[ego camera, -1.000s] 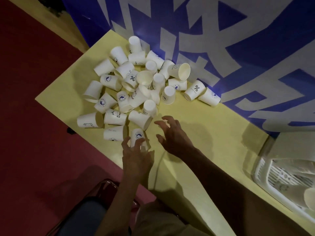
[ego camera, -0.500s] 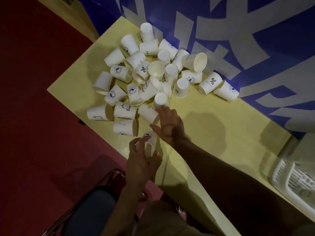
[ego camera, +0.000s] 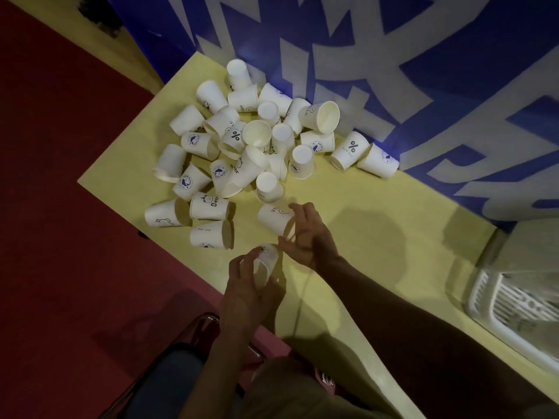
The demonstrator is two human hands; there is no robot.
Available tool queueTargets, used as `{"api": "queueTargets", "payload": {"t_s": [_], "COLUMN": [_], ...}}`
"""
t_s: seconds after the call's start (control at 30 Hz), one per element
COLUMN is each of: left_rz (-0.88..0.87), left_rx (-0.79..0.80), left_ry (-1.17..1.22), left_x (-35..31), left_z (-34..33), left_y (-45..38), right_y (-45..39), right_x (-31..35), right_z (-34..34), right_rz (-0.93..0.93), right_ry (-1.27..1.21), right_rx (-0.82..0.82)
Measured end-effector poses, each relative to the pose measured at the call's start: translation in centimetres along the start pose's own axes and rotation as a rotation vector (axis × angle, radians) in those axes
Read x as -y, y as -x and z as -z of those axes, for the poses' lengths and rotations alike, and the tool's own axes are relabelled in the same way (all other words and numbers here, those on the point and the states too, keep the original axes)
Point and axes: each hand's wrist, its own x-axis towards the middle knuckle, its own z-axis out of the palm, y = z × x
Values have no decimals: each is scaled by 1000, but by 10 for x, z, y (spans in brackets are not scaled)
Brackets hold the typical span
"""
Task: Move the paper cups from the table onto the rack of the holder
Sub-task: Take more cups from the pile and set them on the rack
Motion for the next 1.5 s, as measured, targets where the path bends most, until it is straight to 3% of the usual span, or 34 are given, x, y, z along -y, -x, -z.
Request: {"api": "queueTargets", "payload": {"t_s": [0.23,0.57,1.07,1.5], "left_rz": [-97,-352,-653,-724], "left_rx": [60,197,266,319], "left_ry": [-11,-85,-181,-315], "left_x": [-37,-150,-314,-359], "left_z": [-20,-94,-237,-317], "left_y": [5,35,164,173], "right_y": [70,221,448,517], "right_x": [-54,-131,-249,-302], "right_z": [37,128,199,213], "right_rz": [39,-146,-343,-494], "right_ry": [-121,-173,-219,-258], "right_rx": [-239,-585,-833,-866]}}
